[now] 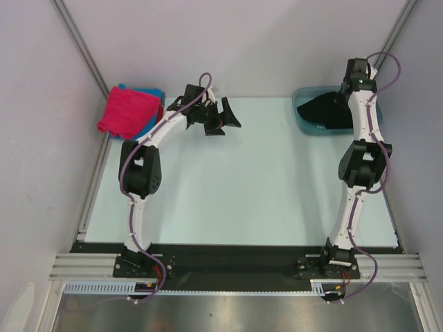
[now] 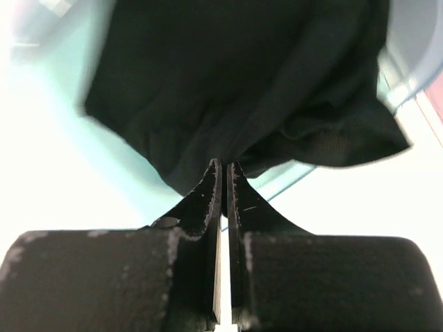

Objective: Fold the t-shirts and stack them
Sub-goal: Grab the tshirt from the pile, then move the tshirt to the center of the board

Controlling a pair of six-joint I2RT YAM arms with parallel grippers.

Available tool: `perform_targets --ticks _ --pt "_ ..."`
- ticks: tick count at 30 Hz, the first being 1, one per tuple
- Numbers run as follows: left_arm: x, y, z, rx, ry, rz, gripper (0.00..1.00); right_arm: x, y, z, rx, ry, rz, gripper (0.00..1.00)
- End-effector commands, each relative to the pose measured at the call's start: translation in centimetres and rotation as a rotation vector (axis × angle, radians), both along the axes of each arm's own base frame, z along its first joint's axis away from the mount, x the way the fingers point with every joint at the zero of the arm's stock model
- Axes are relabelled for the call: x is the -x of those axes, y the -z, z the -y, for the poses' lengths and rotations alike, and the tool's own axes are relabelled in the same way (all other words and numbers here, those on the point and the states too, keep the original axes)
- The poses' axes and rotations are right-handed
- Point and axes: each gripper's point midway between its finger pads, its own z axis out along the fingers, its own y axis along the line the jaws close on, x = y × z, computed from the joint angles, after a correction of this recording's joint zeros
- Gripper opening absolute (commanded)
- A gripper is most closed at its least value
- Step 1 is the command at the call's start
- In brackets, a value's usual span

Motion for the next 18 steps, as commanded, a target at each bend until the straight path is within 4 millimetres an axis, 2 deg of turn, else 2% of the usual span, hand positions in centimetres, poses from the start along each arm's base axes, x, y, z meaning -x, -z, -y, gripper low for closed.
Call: perform_targets --ticks 1,4,8,9,12,14,15,17,18 --pt "0.1 -2.8 -0.2 0.033 -0.006 0.055 1.00 -0.5 -17.4 -3.3 0.060 -0.146 0.407 0.00" --pt "0.3 -2.8 -0.4 0.028 -0.009 0.053 1.00 0.1 -21.2 -4.5 0.080 -0.198 0.498 0.00" --pt "0.4 -3.2 -0.6 0.022 -0.021 0.063 1.00 1.9 -27.5 -7.2 0.066 -0.324 0.649 0.00" --pt "0.4 -3.4 -0.7 0.022 -0.026 0.070 1.00 3.0 -29.7 -7.9 0.066 -0.348 0.699 0.00" --pt "0.7 -3.0 -0.8 0.025 -0.037 0.059 1.00 5.4 -34.7 -9.8 0.049 -0.433 0.817 0.00" --pt "0.8 -3.0 -0.8 0.030 -0.043 0.053 1.00 6.9 -36.9 -11.0 0.041 -0.492 0.870 0.00" --pt "1.0 -2.7 -0.8 0.030 -0.046 0.044 1.00 8.2 -38.9 -11.3 0.037 -0.508 0.921 0.00" --pt "1.2 -2.7 -1.0 0.029 -0.059 0.037 1.00 9.8 -40.7 -12.8 -0.012 -0.593 0.976 0.00" --pt "1.5 -1.9 -1.3 0.017 -0.072 0.016 1.00 10.5 -41.9 -13.2 -0.027 -0.622 1.016 0.00"
